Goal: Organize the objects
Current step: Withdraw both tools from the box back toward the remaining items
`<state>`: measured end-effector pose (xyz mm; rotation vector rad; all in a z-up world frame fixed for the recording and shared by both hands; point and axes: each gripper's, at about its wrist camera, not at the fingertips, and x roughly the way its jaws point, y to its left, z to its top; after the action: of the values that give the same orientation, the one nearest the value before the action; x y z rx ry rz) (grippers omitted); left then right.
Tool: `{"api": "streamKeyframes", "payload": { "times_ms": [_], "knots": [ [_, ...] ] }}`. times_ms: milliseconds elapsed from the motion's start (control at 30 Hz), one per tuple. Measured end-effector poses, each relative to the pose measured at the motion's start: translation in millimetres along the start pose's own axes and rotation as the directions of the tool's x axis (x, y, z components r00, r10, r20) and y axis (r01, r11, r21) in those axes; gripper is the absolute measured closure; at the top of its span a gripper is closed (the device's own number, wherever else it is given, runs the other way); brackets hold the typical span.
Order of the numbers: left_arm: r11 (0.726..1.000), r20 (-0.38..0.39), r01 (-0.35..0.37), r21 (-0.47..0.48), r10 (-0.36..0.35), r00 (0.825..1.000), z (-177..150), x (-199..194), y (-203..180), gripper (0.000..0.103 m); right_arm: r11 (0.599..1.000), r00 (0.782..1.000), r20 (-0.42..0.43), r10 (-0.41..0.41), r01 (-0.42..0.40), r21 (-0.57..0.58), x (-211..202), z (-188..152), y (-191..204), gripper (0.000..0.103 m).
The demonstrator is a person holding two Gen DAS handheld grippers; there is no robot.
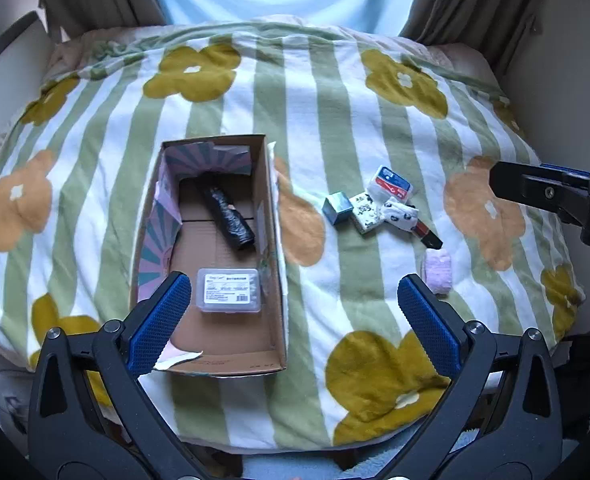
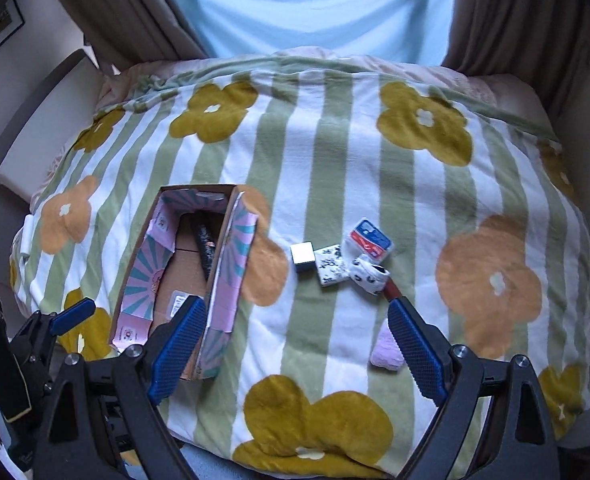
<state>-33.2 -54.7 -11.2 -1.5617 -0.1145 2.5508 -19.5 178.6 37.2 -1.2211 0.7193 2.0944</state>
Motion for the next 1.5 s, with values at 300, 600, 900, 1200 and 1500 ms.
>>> {"api": "streamKeyframes", "payload": {
  "times_ms": [300,600,900,1200,1500],
  "knots": [
    [0.997,0.011,0.067,0.043,-0.067,0.998,1,3,-36,0.001,0.992,0.999,0.045,-0.030,0.025,0.121,-19,-35,-60,0.013],
    [0.995,-0.003,0.081,0.062,-0.081,0.997,10,13,-55,0.001,0.993,0.998,0.043,-0.043,0.038,0.116,-18,-38,-83,0.013],
    [0.990,-0.052,0.092,0.104,-0.087,0.995,24,42,-68,0.001,0.996,1.000,0.001,-0.027,0.027,0.089,6,-25,-101,0.013],
    [0.971,-0.139,0.117,0.207,-0.089,0.986,51,107,-77,0.001,0.999,0.997,-0.072,-0.026,0.029,0.035,64,-11,-119,0.013],
    [0.941,-0.285,0.138,0.309,-0.047,0.958,72,197,-83,0.011,0.999,0.987,-0.162,0.005,-0.012,-0.038,145,1,-143,0.023]
  ]
}}
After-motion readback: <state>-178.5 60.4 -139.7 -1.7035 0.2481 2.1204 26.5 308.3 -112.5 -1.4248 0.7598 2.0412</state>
